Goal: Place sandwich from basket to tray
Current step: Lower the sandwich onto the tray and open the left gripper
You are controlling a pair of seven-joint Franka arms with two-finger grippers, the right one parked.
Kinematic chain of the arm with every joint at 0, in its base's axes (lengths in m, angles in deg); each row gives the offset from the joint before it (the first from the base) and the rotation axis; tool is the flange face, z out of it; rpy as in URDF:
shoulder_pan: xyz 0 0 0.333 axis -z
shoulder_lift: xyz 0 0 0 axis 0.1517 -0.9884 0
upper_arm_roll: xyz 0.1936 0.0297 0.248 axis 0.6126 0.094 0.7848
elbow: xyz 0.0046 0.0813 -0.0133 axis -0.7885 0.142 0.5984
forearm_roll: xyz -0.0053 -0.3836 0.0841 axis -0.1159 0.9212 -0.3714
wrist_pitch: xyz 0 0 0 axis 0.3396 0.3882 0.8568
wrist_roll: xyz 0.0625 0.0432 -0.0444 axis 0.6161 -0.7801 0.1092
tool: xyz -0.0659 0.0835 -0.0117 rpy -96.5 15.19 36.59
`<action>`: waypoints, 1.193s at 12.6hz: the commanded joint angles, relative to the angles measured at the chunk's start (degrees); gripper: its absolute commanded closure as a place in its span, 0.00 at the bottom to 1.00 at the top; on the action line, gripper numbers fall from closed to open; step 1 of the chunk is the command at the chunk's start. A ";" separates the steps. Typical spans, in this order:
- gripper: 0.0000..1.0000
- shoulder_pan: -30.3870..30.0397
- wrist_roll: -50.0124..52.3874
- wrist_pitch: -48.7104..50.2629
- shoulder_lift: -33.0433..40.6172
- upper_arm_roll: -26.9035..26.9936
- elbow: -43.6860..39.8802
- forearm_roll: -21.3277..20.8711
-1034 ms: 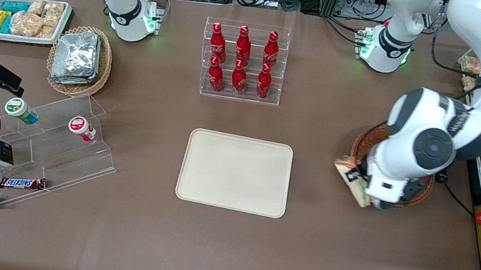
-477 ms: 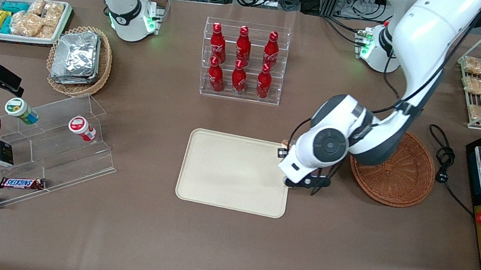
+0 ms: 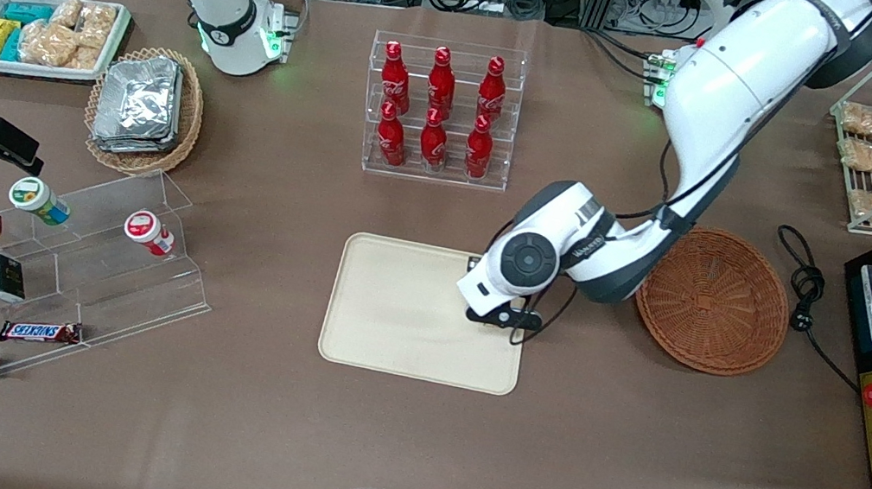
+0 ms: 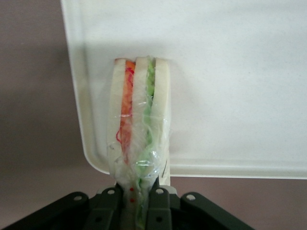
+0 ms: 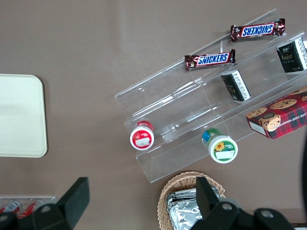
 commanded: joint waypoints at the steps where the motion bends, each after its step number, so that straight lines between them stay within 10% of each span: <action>1: 0.18 1.06 -0.04 0.61 -1.33 1.02 -2.70 -1.28; 2: 0.00 0.97 -0.13 0.96 -0.98 1.10 -2.96 -1.46; 11: 0.00 -1.30 4.93 6.76 8.23 5.94 -5.61 -0.23; 15: 0.01 -5.44 7.07 0.64 25.16 6.03 12.79 -0.14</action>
